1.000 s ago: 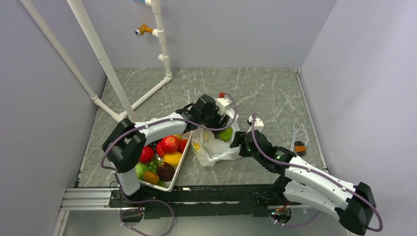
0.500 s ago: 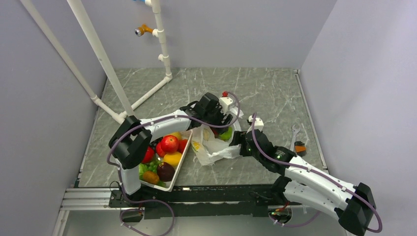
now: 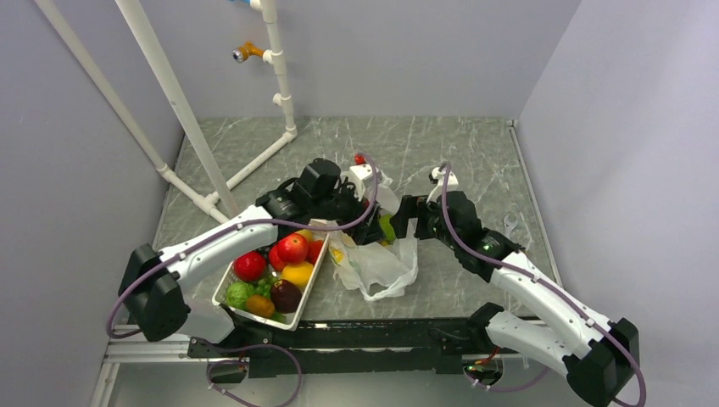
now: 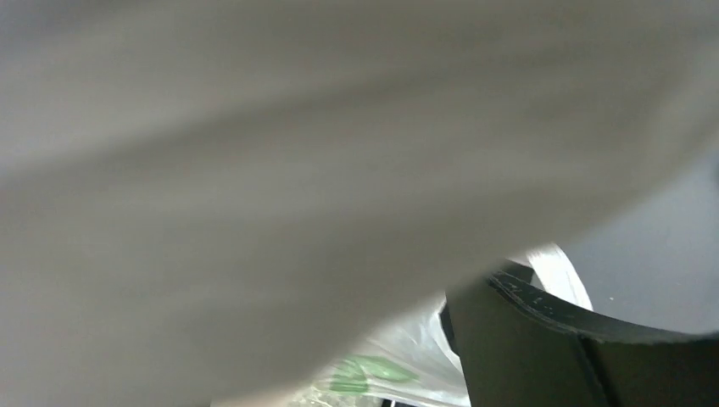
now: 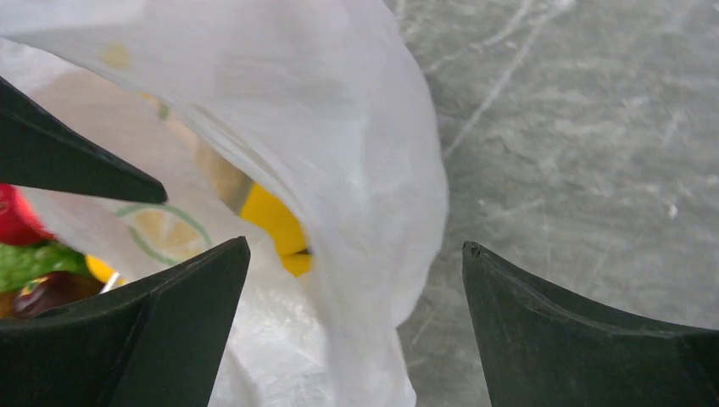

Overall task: Take the fake fruits out of the plastic bag
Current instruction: Adjust the plastic bag at the center of the board.

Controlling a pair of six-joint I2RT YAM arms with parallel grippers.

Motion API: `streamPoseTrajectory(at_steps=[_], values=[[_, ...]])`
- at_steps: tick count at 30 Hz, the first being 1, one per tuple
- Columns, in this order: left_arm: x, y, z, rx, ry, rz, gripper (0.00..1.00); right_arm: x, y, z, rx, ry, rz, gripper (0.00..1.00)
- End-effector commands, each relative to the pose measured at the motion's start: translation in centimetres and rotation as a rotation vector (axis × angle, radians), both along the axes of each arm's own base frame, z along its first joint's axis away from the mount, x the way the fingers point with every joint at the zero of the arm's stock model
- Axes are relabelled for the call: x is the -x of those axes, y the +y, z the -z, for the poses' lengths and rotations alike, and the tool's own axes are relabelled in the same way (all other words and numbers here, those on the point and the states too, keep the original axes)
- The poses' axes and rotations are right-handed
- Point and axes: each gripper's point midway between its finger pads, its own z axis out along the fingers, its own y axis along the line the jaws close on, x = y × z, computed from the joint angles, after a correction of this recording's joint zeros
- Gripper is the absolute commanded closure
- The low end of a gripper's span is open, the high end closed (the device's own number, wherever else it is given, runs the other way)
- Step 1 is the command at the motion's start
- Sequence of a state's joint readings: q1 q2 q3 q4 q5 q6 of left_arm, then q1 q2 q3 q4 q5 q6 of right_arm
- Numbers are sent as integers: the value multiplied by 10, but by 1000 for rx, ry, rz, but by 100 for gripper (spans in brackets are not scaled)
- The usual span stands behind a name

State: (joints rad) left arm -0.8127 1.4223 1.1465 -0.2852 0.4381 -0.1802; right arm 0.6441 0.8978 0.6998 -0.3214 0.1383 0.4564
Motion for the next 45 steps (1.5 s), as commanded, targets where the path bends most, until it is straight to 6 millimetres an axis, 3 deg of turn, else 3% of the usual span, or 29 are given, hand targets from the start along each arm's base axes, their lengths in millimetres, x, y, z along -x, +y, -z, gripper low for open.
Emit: streamPoseTrajectory(at_steps=[1,5,7,12,17,21,24,29,33,40,45], values=[[22,4,-11,60,56,52,9,-11,39,-54,-93,-140,-201,1],[27,7,-17,83,60,44,10,-25,64,-73,-148,-178,-262,1],[32,9,-23,112,61,48,9,-37,74,-73,-152,-170,-264,1],[59,15,-40,215,77,110,9,-81,93,-66,-133,-175,-222,1],[81,36,-37,225,78,107,9,-135,96,-67,-114,-159,-121,1],[81,53,-49,220,24,44,9,-167,91,-46,-50,-104,-68,1],[58,58,-61,193,-31,-77,16,-176,94,-32,-1,-50,-112,1],[29,34,-70,194,-94,-76,30,-152,87,-46,-3,-26,-143,1],[11,21,-68,171,-114,-81,36,-110,70,-53,5,18,-180,1],[10,7,-63,223,-104,-54,37,-37,51,-40,-26,50,-286,1],[6,-2,-42,163,-110,-56,40,-26,44,-15,-39,60,-259,2]])
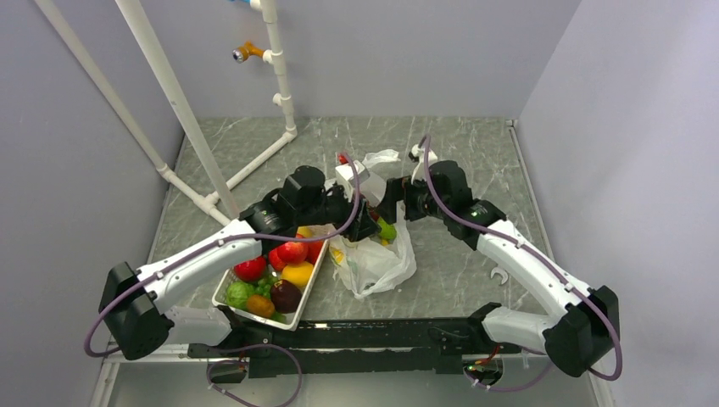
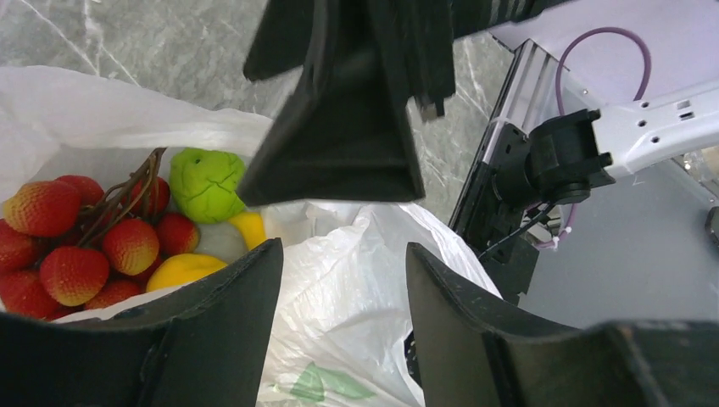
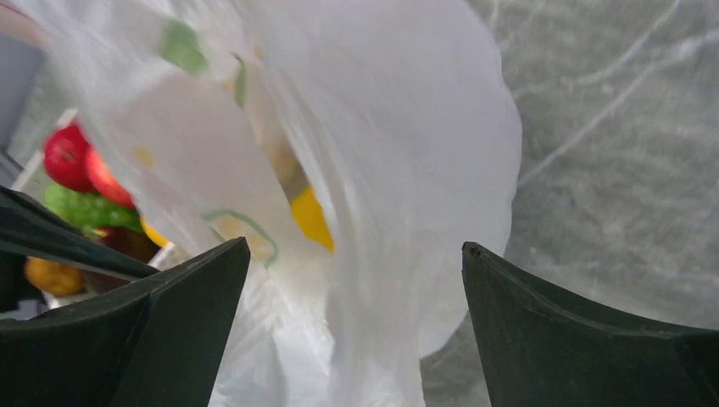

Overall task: Take the fake fruits out of the plastic bag
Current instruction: Adjust the plastic bag at the center of the board, then take out the fake fruit from the plastic bag.

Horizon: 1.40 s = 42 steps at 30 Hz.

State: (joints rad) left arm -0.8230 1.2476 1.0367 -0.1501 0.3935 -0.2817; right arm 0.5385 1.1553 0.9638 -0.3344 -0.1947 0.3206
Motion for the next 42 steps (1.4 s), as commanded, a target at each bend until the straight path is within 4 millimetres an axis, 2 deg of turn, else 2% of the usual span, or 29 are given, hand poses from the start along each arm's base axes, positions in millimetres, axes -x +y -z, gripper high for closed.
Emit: streamPoseTrajectory(at_steps=[1,5,9,11,15,19,24,31,36,42], values=[[-7,-15,5,-13,-59,8,41,4,-5,27,14,26,23,5],[-24,-17,30,-118,-86,-42,46,-7,-25,45,61,-15,139,18],[-40,-18,43,-164,-133,-76,39,-13,-38,49,102,-41,209,39],[-49,-23,48,-179,-158,-85,36,-12,-36,45,95,-50,196,46],[-68,-34,70,-267,-174,-71,33,-8,-30,39,63,-53,158,60],[-92,-40,90,-351,-225,-90,31,-7,-32,44,78,-37,169,74],[-111,-46,103,-407,-253,-114,28,-8,-39,48,95,-26,204,78],[-127,-51,131,-477,-267,-118,27,-10,-51,49,129,-20,265,80],[-136,-57,133,-460,-311,-130,26,-9,-50,55,136,-8,257,81],[-152,-59,130,-446,-332,-154,38,-6,-51,59,133,5,258,82]])
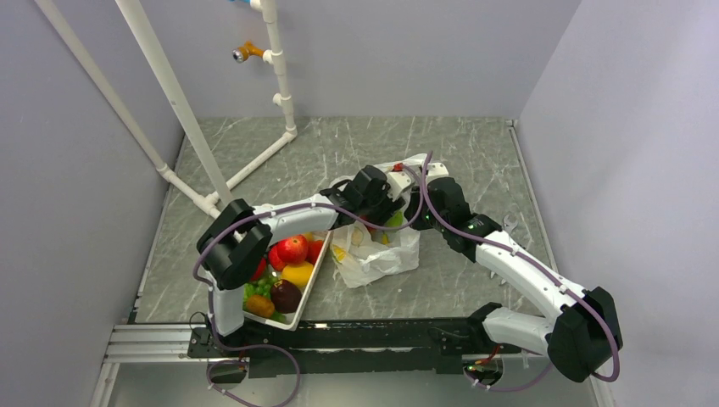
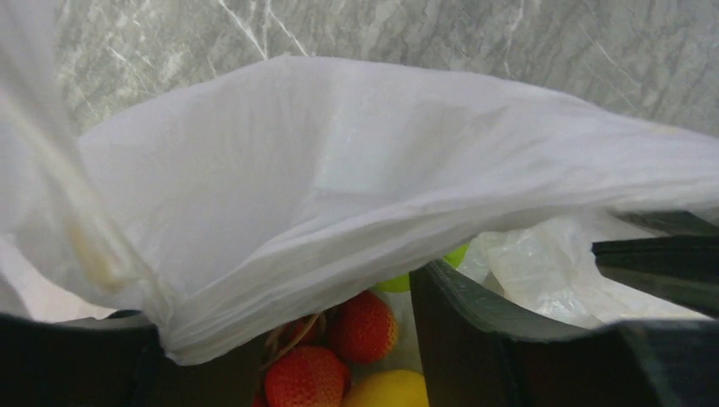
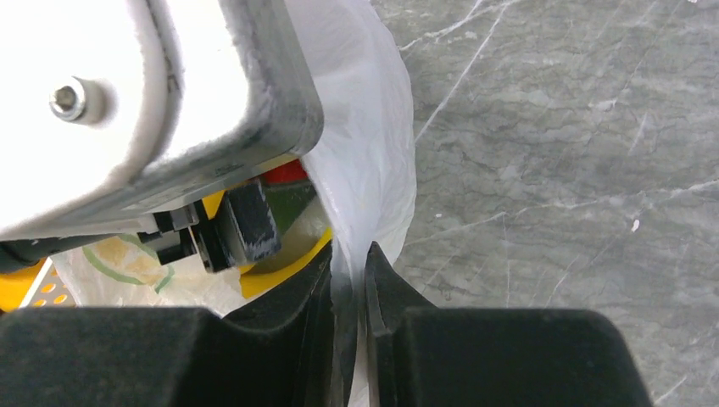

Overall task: Take the fake fruits out of the plastic bag
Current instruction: Take out the fake fruit from the plastic bag.

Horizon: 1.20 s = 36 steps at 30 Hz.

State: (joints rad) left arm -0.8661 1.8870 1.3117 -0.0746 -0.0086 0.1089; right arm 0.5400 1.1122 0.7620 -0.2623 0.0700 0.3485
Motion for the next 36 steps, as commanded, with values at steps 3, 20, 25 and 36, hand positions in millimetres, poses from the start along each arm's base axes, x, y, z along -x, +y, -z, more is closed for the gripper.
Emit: streamPoseTrajectory(at_steps=[3,20,25,36], values=[[-28,-13,-18,48,-69,-9,51,0,-2,-3,-17,-8,18,82],[-30,-11,2,-9,-21,16,87,-1,-1,9,-10,12,14,82],[-17,-10,-24,45,-8,33,100,-2,-4,8,-10,10,29,82],[48,12,-78,208,80,116,100,-1,9,-23,-165,-16,1,84]])
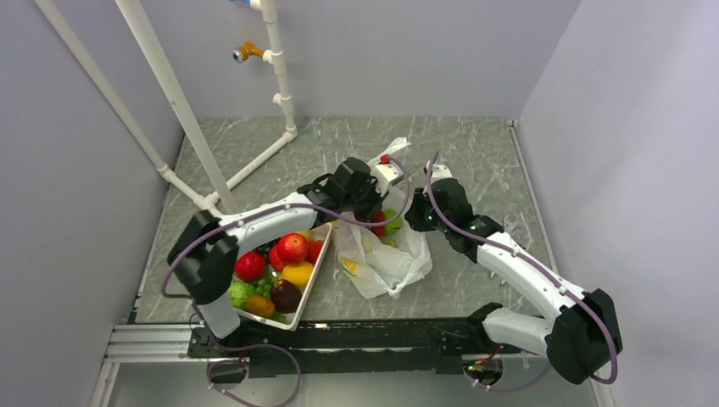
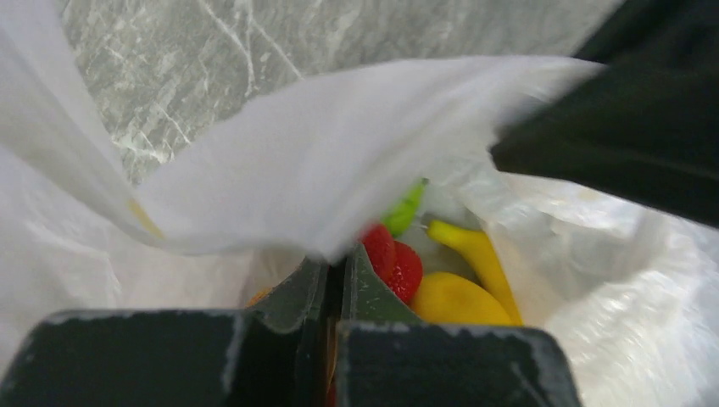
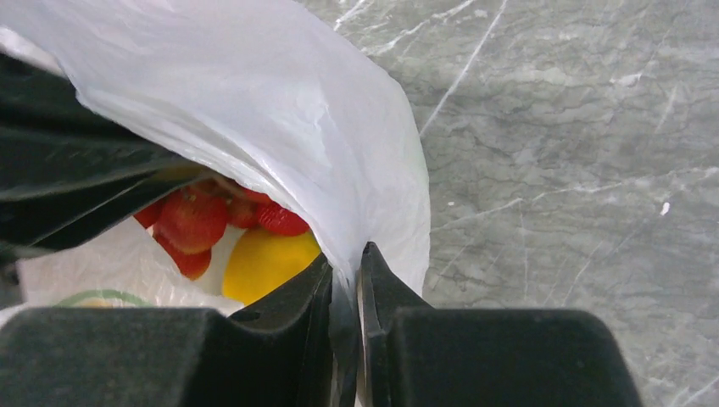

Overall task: Take the fake fruits out of the plastic bag
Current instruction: Take out the fake fruit from the plastic bag.

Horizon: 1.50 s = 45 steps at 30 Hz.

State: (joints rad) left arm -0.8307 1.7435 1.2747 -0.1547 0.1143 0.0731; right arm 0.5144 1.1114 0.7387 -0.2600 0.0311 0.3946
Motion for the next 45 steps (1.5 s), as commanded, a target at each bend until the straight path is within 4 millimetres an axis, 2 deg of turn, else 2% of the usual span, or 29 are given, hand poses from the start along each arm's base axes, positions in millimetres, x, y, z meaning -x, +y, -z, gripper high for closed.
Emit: streamPoseTrajectory(at_steps=[1,7,10,17,21,25,28,31,34,38,42,45], values=[[35,-2,-41,139,29,94,100,-4,13,-35,-139,-66,-20,85],[70,-8,-64,218,84,249,100,-6,21,-55,-198,-94,-45,85],[86,-19,-88,297,103,349,100,-8,22,-55,-187,-92,-51,85],[83,-22,-156,462,-3,318,100,-7,19,-45,-164,-79,-49,86],[74,-17,-196,525,-56,246,100,-1,19,-38,-150,-68,-78,87],[55,0,-216,555,-166,104,100,5,19,-45,-169,-118,-105,86],[57,6,-234,615,-206,90,100,5,14,-45,-149,-117,-85,86],[73,1,-259,682,-162,152,100,2,4,-42,-124,-119,-30,87],[99,2,-289,784,-87,238,100,-1,-3,-38,-97,-115,7,88],[139,18,-331,942,-6,366,100,-4,-7,-36,-79,-114,28,90],[154,47,-350,984,29,350,100,-4,-7,-35,-70,-110,28,90],[156,71,-345,937,13,259,100,-3,-6,-34,-77,-106,23,90]])
